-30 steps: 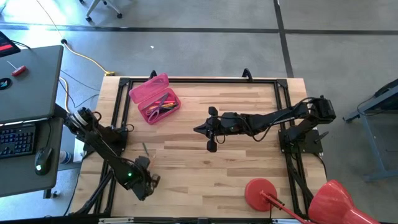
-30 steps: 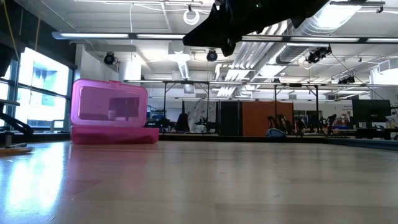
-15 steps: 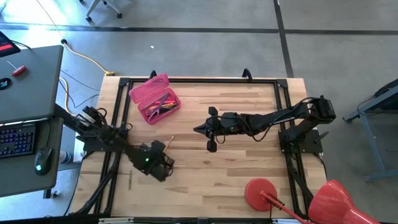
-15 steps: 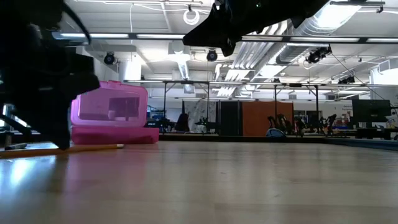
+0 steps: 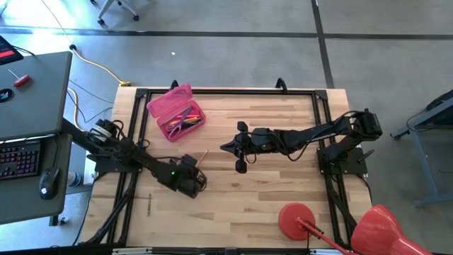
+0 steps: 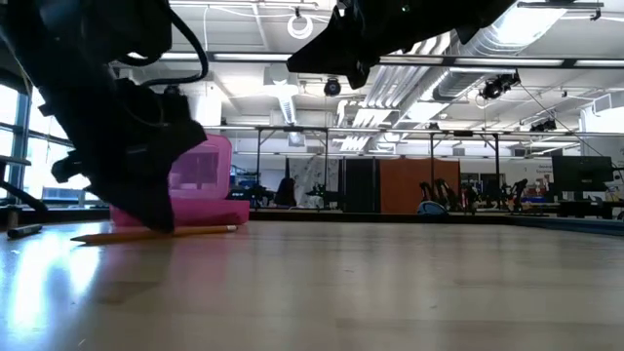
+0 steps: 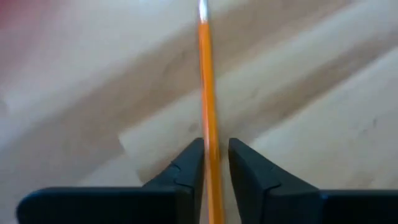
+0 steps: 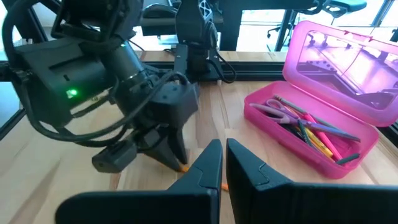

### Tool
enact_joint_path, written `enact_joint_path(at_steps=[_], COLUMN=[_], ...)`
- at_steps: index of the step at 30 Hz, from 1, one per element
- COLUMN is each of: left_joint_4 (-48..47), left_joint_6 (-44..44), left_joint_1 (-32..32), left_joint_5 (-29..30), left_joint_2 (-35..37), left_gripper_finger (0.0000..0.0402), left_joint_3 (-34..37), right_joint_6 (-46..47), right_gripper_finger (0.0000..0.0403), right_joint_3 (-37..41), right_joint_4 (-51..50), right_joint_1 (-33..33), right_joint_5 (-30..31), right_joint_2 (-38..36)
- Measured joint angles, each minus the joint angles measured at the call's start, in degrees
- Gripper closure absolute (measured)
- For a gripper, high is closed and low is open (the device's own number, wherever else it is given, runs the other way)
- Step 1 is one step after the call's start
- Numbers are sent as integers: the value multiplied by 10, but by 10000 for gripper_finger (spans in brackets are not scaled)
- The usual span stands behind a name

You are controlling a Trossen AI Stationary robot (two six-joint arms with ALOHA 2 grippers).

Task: Pick & place school supplies into a supply box
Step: Put the orange pencil into the supply box

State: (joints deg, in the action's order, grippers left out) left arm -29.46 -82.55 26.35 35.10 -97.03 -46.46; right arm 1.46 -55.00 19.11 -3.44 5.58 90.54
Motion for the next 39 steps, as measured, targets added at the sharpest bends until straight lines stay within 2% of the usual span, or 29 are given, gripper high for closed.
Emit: enact_joint_path(at_steps=[2, 4, 12, 18, 25, 31, 33, 37, 39], left_joint_4=[-3, 17, 202, 211, 223, 244, 242, 206, 146], left_joint_6=[-1, -1, -19, -92, -76, -34, -34, -32, -30], left_joint_1=[0, -2, 16, 46, 40, 24, 23, 19, 12], left_joint_5=[45, 63, 173, 269, 274, 277, 273, 242, 239], left_joint_2=[0, -7, -106, -181, -185, -184, -178, -134, -96], left_gripper_finger=[288, 284, 293, 296, 310, 369, 370, 370, 372], left_joint_3=[0, 10, 67, 64, 65, 65, 66, 67, 68], right_joint_6=[-2, -2, 0, 0, 0, 0, 0, 0, 0], right_gripper_finger=[403, 403, 403, 403, 403, 403, 403, 403, 403], right_joint_3=[0, 0, 1, 1, 1, 1, 1, 1, 1], right_joint_4=[0, 0, -13, -14, -12, -12, -12, -12, -12], right_joint_1=[0, 0, 0, 0, 0, 0, 0, 0, 0], right_joint_5=[0, 0, 0, 0, 0, 4, 4, 4, 4], right_joint_2=[0, 0, 0, 0, 0, 0, 0, 0, 0])
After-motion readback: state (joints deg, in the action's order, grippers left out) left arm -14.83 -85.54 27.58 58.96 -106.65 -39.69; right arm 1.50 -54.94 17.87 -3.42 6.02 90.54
